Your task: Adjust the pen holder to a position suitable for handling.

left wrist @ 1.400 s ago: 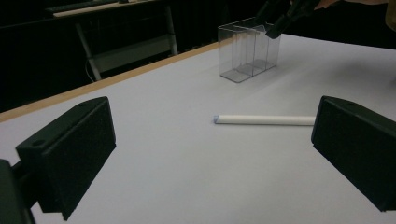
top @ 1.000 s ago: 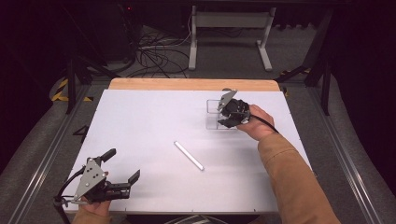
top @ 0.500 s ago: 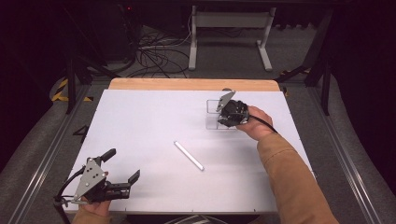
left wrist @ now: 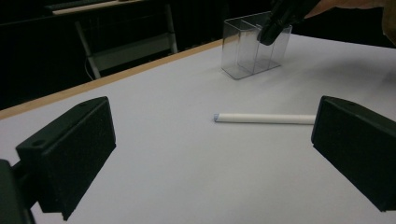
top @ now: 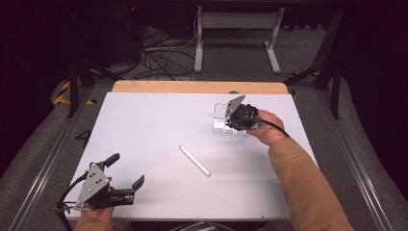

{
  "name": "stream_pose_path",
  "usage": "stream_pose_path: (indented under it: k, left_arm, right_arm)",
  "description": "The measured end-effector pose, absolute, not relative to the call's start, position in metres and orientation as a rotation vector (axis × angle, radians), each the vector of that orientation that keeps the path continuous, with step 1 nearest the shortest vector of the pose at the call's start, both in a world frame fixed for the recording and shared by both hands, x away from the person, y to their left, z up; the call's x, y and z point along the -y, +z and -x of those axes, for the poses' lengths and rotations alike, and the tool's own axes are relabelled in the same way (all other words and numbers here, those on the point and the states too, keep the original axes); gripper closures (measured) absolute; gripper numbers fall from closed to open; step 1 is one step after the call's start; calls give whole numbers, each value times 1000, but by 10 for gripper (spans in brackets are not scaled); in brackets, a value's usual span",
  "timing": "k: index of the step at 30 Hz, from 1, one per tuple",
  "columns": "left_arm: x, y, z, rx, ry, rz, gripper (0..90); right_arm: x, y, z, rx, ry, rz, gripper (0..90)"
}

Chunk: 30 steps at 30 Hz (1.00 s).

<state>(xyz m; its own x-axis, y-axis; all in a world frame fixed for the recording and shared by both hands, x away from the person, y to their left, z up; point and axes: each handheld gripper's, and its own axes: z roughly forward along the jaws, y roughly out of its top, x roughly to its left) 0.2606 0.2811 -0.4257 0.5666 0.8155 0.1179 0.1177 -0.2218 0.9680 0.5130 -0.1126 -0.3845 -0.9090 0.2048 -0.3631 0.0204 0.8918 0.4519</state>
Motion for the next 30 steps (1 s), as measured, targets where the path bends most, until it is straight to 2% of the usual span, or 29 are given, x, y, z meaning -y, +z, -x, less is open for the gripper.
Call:
stream_pose_path:
  k: [2, 12, 17, 22, 30]
  left_arm:
    - [-281, -426, -261, -785, 785, -1693, 5]
    - [-281, -426, -260, -783, 793, -1699, 5]
    - [-281, -425, -261, -780, 798, -1700, 5]
    - [-280, -425, -260, -776, 800, -1702, 5]
    - [-280, -425, -261, -779, 799, -1702, 5]
  right_arm:
    - [113, -384, -510, -2651, 627, -166, 868]
    - [115, -373, -489, -2741, 648, -118, 867]
    - [110, -364, -463, -2801, 658, -13, 867]
    - [104, -363, -453, -2853, 641, 24, 860]
    - [103, -368, -456, -2903, 618, 21, 860]
